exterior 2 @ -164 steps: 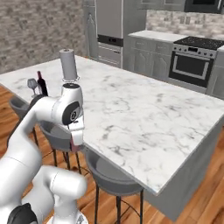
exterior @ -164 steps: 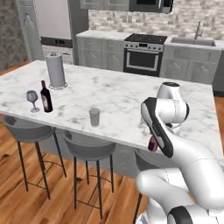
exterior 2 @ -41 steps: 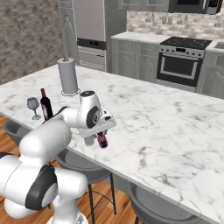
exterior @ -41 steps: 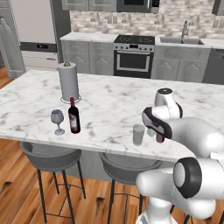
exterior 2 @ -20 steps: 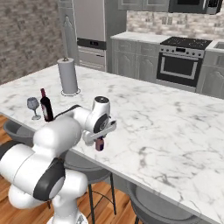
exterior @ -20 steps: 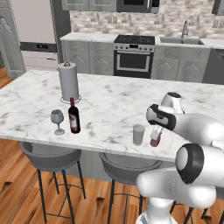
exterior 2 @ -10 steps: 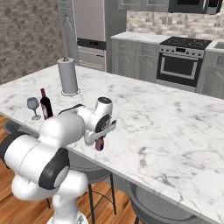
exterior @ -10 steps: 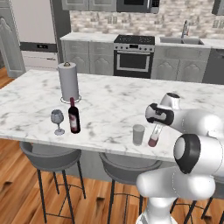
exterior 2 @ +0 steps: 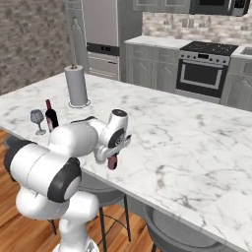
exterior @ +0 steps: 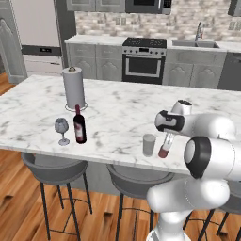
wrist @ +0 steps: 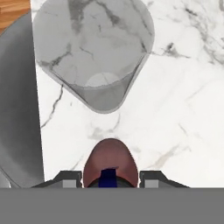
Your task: There is a wine glass and glass cup on the dining counter. Place the wine bottle next to the wine glass and the juice bottle next to the glass cup.
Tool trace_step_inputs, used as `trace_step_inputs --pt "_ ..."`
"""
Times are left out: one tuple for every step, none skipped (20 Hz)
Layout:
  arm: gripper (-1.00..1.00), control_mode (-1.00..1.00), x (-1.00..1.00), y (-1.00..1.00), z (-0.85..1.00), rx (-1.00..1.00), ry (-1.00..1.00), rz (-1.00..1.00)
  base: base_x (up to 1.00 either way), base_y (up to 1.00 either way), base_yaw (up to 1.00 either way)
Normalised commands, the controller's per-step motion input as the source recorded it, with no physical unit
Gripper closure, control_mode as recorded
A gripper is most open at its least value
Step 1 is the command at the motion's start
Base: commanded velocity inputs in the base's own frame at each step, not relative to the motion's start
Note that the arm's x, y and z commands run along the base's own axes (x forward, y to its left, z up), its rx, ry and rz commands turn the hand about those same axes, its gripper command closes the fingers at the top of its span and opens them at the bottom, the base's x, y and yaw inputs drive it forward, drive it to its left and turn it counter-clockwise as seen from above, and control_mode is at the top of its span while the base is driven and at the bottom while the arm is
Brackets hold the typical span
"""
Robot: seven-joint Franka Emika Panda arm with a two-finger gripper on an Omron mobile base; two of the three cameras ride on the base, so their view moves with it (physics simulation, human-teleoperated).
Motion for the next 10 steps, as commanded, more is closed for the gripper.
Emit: trace_step_inputs --pt "1.00 -1.00 0.10 0.00 -0.09 0.00 0.00 0.04 0.00 0.00 0.00" --pt "1.00 -1.00 0.09 0.00 -0.10 0.00 0.00 0.04 0.00 0.00 0.00" --pt "1.00 -1.00 0.06 0.00 -0.09 0.00 0.00 0.04 0.00 0.00 0.00" --pt "1.00 -1.00 0.04 0.00 -0.10 0.00 0.00 0.03 0.00 0.00 0.00" --pt "1.00 -1.00 0.02 0.02 -0.13 0.00 0.00 0.02 0.00 0.00 0.00" --pt "1.00 -1.00 0.02 0.05 -0.17 0.00 0.00 0.01 0.00 0.00 0.00" --pt "1.00 -1.00 0.01 0.07 -0.18 0.00 0.00 0.00 0.00 0.00 0.00" --pt "1.00 -1.00 0.02 0.09 -0.22 0.00 0.00 0.00 0.00 0.00 0.00" --pt "1.00 -1.00 0.02 0.10 -0.22 0.00 0.00 0.00 0.00 0.00 0.00" --pt "1.00 -1.00 0.05 0.10 -0.21 0.00 0.00 0.00 0.00 0.00 0.00"
